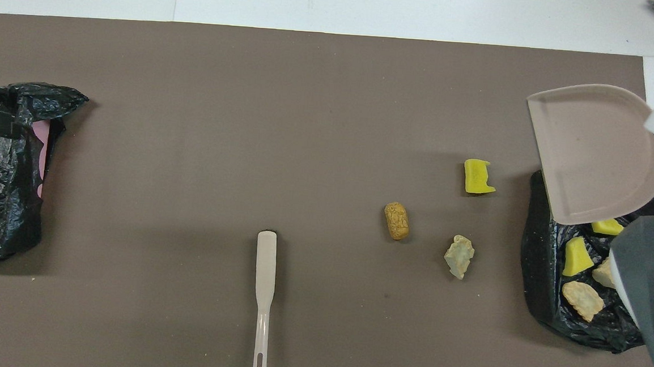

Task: Sweep and dump trash in bin
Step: 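Bring the empty dustpan back to the table center with the right gripper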

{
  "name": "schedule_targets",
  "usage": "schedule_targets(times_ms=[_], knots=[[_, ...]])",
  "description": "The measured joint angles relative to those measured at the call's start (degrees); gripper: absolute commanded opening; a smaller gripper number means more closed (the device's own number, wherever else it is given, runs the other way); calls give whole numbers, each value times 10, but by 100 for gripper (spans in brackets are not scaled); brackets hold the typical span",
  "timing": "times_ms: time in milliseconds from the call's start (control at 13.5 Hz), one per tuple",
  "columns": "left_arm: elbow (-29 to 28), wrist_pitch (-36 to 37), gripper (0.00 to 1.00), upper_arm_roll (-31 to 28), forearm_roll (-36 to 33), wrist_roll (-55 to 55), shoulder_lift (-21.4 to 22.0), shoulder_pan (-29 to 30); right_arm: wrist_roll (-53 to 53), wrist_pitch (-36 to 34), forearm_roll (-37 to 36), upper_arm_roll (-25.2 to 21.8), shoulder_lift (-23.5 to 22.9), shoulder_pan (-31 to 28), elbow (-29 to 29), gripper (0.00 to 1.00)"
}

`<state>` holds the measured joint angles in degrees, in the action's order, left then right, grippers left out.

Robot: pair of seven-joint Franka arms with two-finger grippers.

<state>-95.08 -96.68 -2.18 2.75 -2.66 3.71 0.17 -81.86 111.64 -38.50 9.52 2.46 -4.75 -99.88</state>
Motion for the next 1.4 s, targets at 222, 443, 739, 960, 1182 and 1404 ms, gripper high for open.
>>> schedule_targets(times_ms=[222, 443, 739, 960, 1182, 1404], knots=[[0, 36, 100, 16, 0, 0, 6, -8, 170, -79, 53, 3, -55, 62, 46, 0], [-1, 44, 100, 25, -7, 0, 6, -13, 336, -106, 84, 4, -148, 117, 130, 0], [-6, 45, 100, 26, -36, -14, 9, -14, 586, -107, 176, 5, -224, 176, 192, 0], [-25, 45, 100, 29, -44, -23, 21, -17, 777, -107, 238, 5, -253, 217, 221, 0], [-46, 40, 100, 29, -45, -23, 36, -21, 931, -81, 316, 5, -274, 242, 233, 0], [-46, 42, 100, 30, -45, -23, 35, -25, 1060, -63, 331, 5, -312, 277, 258, 0]])
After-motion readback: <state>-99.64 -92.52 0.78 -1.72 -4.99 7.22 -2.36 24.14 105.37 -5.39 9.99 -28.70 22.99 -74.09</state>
